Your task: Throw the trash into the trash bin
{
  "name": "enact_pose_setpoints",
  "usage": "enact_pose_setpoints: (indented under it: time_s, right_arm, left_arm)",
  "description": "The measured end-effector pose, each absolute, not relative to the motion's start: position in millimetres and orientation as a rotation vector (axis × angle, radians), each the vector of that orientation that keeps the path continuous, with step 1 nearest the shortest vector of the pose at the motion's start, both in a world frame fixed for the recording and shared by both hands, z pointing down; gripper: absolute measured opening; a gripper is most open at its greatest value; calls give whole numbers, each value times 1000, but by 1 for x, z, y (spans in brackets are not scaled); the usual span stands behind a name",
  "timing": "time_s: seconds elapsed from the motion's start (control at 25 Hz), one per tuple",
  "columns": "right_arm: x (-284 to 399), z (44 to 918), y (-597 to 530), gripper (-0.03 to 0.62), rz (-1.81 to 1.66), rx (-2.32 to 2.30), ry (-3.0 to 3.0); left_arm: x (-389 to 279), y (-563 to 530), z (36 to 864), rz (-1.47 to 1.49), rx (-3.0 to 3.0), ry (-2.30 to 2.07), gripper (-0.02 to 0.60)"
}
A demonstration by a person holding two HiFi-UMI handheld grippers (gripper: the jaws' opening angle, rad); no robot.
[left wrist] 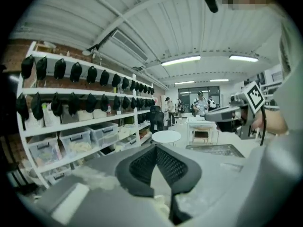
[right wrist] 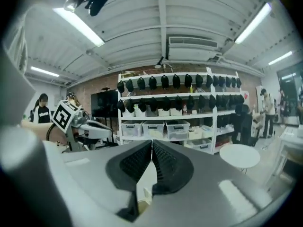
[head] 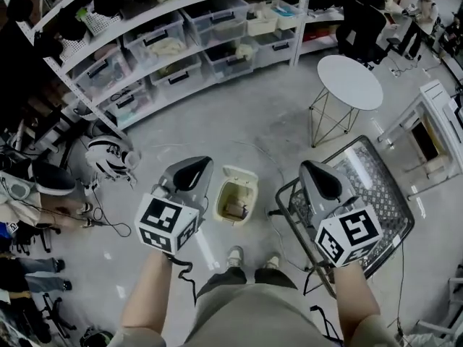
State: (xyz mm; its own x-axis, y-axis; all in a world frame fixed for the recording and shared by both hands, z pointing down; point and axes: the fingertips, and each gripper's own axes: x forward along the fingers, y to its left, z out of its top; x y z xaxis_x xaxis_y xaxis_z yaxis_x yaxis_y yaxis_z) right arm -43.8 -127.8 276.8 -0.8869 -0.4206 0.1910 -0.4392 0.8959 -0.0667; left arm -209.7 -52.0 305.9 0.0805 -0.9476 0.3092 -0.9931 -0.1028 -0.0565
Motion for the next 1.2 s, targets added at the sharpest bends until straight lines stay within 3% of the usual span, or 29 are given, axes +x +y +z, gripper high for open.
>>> enact_pose_setpoints:
  time_s: [0.64,1.2]
  right_arm:
    - [16,119,-71,5,-174,710,-3108]
    - [23,129,-70,5,-152,686,-3104]
  left_arm:
    - [-161,-17,171,289,2392,-2161,3]
    - [-141,-20,184,339,2396,-2122,3]
